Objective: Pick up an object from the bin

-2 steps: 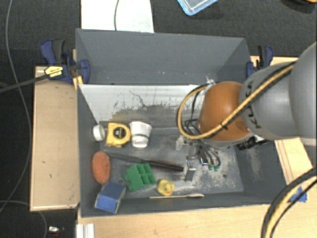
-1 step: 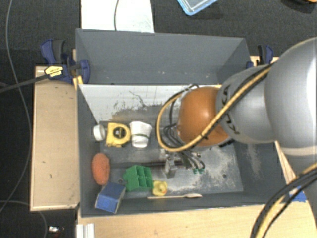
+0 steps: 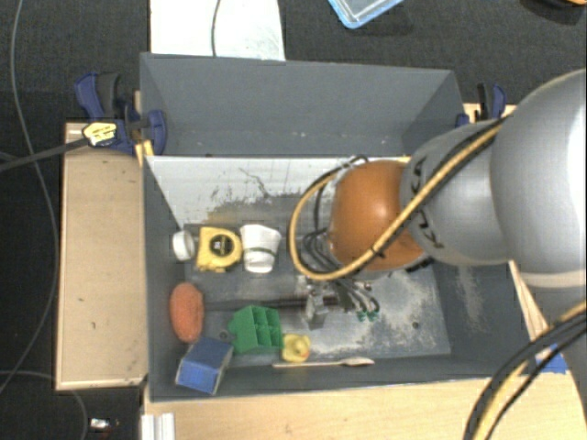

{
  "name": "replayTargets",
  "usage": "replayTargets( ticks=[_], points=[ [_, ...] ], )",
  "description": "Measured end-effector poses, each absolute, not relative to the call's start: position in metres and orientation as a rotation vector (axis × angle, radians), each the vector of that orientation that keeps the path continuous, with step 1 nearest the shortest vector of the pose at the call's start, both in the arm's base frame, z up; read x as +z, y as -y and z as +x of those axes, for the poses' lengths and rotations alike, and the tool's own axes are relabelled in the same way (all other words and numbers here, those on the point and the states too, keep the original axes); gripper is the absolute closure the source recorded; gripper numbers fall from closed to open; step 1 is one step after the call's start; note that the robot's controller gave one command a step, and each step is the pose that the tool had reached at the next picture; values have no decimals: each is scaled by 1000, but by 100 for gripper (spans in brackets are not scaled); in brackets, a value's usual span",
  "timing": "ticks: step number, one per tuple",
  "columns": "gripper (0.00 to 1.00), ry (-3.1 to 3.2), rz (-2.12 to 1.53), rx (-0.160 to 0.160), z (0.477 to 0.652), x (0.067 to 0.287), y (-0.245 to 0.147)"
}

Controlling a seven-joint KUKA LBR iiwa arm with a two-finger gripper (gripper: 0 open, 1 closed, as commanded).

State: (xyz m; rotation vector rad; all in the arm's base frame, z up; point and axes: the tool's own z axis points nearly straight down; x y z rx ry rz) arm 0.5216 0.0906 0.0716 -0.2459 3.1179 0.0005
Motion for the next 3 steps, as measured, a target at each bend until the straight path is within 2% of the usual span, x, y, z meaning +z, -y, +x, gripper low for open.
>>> replayTargets(
  ticks=[1,2,3],
  points=[
    [100,-3107,-392,-1,528,119,-96],
    [100,-3091,-506,-1,538,194,-86],
    [100,-3087,-512,-2,541,261,-83]
  ],
)
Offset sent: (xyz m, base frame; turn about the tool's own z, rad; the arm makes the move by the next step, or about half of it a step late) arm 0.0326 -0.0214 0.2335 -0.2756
